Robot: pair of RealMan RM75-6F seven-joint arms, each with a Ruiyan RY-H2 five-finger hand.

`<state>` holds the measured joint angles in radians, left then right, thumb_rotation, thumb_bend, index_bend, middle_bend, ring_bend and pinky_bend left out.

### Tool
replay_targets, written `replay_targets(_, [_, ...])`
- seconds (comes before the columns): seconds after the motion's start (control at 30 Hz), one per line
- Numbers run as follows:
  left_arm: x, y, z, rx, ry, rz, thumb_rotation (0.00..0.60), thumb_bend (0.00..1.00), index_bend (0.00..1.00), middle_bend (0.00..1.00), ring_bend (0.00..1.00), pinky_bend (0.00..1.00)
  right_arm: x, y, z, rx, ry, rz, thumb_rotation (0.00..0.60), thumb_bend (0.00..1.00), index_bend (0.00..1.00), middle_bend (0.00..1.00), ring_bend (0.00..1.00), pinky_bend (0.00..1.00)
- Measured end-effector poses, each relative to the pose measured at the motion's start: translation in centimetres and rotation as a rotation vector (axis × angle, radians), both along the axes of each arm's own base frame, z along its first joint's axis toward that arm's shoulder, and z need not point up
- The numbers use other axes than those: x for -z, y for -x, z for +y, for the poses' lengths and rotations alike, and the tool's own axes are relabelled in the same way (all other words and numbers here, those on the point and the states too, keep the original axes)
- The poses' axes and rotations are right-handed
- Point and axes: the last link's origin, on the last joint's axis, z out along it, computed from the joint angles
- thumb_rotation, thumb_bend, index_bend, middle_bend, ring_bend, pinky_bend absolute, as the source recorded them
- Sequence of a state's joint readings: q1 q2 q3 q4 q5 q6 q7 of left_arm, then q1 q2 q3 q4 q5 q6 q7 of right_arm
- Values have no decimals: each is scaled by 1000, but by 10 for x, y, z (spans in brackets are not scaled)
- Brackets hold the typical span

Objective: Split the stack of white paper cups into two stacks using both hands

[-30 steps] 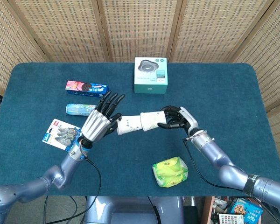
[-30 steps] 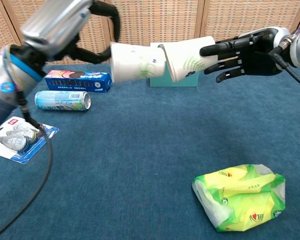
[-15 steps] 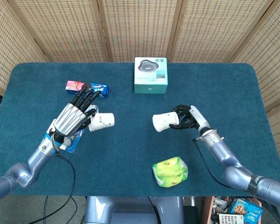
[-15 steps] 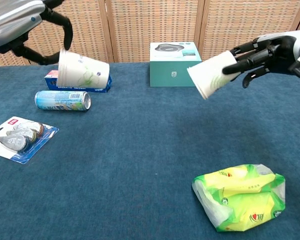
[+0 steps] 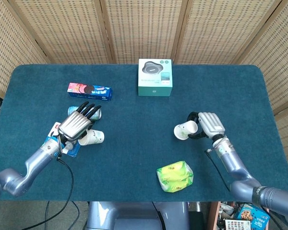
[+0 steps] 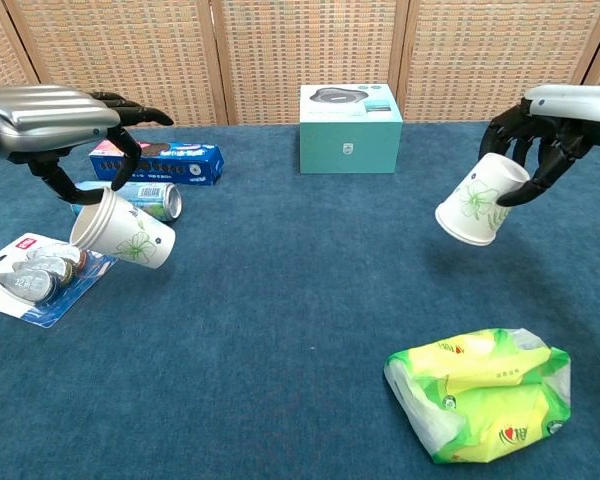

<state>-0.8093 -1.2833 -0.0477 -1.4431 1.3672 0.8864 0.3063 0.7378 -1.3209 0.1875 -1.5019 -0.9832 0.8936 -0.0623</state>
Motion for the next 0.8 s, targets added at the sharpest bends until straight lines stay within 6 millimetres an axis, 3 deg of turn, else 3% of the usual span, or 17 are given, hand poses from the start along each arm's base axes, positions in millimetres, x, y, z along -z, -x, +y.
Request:
replay_targets(0.07, [3, -2, 1, -7, 2, 9, 600, 468, 686, 0, 0, 0, 2, 4, 2, -25, 10, 44, 600, 496, 548, 607, 474, 610])
replay_targets(0.17, [8, -4, 3, -10, -1, 12, 600, 469, 448, 0, 0, 0, 3, 8, 4, -37, 17, 71, 600, 496, 541, 555, 467, 604])
replay_targets(0.23, [11, -5, 4, -15, -4, 13, 600, 469, 202, 0, 0, 0, 3, 11, 5, -45, 20, 92, 600, 448, 400, 350, 364, 503])
replay_targets(0.27, [12, -5, 4, -18, -5, 14, 600, 469, 128, 0, 0, 0, 4, 12, 6, -50, 21, 103, 600, 376, 275, 201, 259, 396])
replay_targets(0.33, [14, -6, 5, -25, -5, 16, 600, 468, 8, 0, 0, 0, 4, 14, 7, -66, 23, 130, 600, 230, 92, 34, 86, 211])
replay_targets(0.4, [15, -6, 6, -39, -5, 7, 600, 462, 0, 0, 0, 0, 4, 17, 8, -77, 21, 154, 600, 151, 11, 0, 8, 102])
replay_targets(0.53, [15, -13, 7, -51, -15, -47, 600, 445, 0, 0, 0, 0, 0, 19, 13, -132, 49, 250, 600, 94, 0, 0, 0, 19])
replay_targets(0.7, [1, -24, 3, -26, -55, -156, 600, 427, 0, 0, 0, 0, -15, 13, 31, -194, 126, 301, 600, 59, 0, 0, 0, 1])
replay_targets(0.8, [-17, -24, -3, -38, -88, -229, 600, 314, 0, 0, 0, 0, -30, 14, 48, -215, 168, 313, 600, 33, 0, 0, 0, 0])
